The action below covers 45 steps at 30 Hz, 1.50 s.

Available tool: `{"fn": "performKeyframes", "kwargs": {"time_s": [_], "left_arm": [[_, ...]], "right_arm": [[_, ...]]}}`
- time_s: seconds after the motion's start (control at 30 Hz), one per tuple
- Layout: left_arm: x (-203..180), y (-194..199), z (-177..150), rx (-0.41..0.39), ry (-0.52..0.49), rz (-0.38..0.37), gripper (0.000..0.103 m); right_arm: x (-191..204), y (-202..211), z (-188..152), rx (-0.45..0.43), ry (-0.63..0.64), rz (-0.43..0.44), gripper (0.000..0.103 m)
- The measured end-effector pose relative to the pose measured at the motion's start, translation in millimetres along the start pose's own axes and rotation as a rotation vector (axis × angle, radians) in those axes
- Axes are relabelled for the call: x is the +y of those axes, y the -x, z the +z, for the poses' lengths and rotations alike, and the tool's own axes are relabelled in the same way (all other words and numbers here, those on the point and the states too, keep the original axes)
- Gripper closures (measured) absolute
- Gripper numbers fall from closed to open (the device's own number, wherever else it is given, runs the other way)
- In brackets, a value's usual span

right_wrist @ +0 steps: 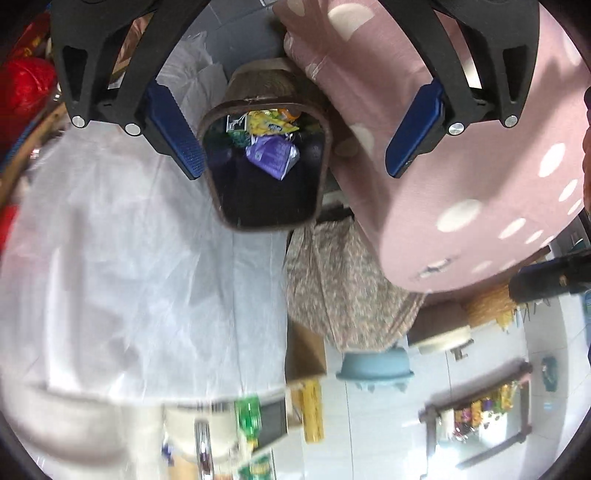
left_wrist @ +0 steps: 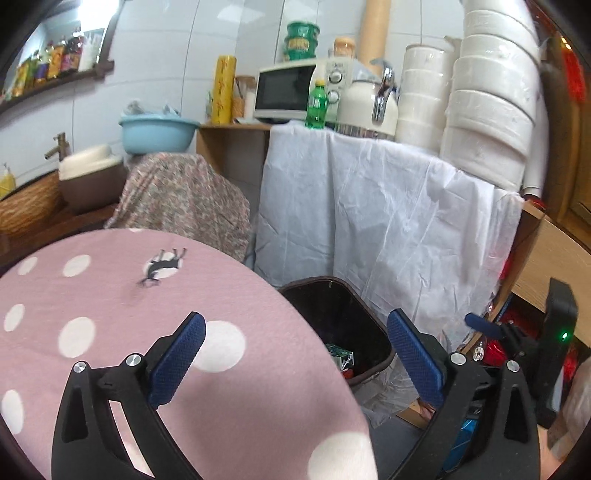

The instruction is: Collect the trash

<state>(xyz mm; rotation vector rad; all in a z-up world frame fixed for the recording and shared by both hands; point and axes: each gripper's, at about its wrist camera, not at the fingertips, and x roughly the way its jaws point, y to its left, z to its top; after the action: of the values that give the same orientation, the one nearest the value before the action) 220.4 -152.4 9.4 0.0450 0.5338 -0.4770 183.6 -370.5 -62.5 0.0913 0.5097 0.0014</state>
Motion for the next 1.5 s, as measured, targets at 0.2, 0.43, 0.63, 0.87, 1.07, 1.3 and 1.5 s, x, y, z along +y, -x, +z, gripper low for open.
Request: {"fn": "performKeyframes", "kwargs": {"time_s": [0.2, 0.43, 0.63, 0.87, 1.07, 1.3, 1.5], "left_arm": [[0, 62, -26, -0.057, -0.068, 0.104, 0.005], [0, 125, -63, -0.141, -0.039, 0.224, 0.005], [3, 169, -90, -0.226, 0.037, 0.324, 0.005], [2, 206, -114, -0.323, 0.086, 0.393, 0.005], [-6, 211, -125, -0.317, 0.061, 0.419, 0.005], [-10, 214, -131, -0.318, 0.064, 0.425, 0.005], [-8, 216, -135, -0.314, 0.077, 0.431, 0.005]], "right_arm": [[39, 68, -1, -0.108, 0.053, -0.002, 0.006], [89, 141, -15, -0.207, 0.089, 0.041, 0.006], [122, 177, -40, -0.260, 0.187, 0.047, 0.006], [133, 210, -64, -0.305, 0.156, 0.116, 0.006], [136, 222, -68, -0.295, 0.116, 0.180, 0.006], [136, 224, -69, -0.295, 0.105, 0.204, 0.006], [135, 222, -69, -0.290, 0.096, 0.208, 0.006]]}}
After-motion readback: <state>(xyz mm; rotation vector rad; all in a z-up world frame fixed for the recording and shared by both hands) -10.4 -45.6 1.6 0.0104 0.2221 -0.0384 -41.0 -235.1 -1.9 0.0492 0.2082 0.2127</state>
